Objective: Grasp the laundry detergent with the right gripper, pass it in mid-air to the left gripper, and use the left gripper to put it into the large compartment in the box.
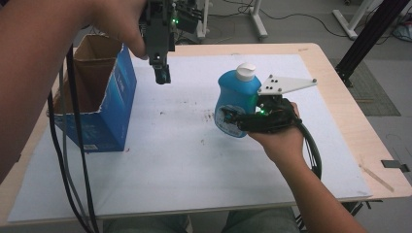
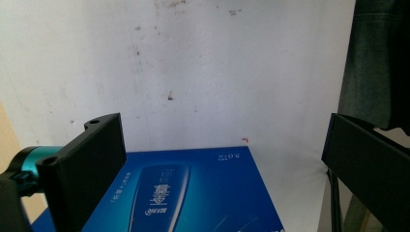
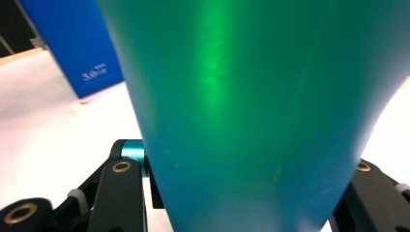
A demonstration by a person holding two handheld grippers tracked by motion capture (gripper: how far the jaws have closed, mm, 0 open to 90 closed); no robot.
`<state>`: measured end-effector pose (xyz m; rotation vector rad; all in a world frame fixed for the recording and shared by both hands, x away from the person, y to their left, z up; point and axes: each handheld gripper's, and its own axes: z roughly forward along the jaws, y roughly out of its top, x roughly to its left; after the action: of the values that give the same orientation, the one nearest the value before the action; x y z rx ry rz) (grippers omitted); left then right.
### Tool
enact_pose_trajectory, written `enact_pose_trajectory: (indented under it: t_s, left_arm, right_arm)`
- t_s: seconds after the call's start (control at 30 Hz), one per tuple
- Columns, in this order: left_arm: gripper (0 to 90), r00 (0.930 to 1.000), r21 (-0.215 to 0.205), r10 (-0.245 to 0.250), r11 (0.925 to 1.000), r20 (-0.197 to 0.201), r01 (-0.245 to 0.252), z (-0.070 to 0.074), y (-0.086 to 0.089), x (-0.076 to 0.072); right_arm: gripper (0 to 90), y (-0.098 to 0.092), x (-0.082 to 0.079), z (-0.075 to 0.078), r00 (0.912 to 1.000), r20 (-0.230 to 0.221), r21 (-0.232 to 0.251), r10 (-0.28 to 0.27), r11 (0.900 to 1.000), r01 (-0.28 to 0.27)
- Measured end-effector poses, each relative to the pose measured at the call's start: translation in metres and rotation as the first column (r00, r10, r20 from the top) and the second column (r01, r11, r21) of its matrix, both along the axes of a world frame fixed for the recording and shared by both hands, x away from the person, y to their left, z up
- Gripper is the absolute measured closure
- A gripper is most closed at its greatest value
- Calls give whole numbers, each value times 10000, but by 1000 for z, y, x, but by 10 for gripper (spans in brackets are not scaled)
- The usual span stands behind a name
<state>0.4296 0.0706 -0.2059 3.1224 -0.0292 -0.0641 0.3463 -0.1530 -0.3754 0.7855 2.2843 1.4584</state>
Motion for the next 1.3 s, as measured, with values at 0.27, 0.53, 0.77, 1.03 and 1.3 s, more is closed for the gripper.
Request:
enact_pose_trajectory:
  t_s: [0.27, 0.53, 0.77, 1.03, 1.3]
  left_arm:
    - [17, 9991, -266, -412, 9988, -19, 411, 3, -11, -14]
    - [17, 9973, -374, -715, 9968, -170, 709, 0, -21, -27]
    - [17, 9917, -561, -1245, 9909, -323, 1226, -8, -30, -43]
    - [17, 9885, -706, -1470, 9870, -343, 1443, -12, -34, -52]
    - [17, 9866, -794, -1532, 9857, -565, 1486, -24, -35, -59]
  right_arm:
    - [453, 8, -3, 15, 9945, -218, -112, 1022, 9947, -1025]
    - [454, 20, -9, 21, 9788, -341, -406, 2018, 9783, -2031]
    - [454, 29, -13, 22, 9558, -551, -384, 2888, 9559, -2911]
    - [454, 41, -18, 20, 9269, -722, -282, 3682, 9282, -3710]
    - [454, 54, -16, 19, 9190, -774, -184, 3866, 9210, -3890]
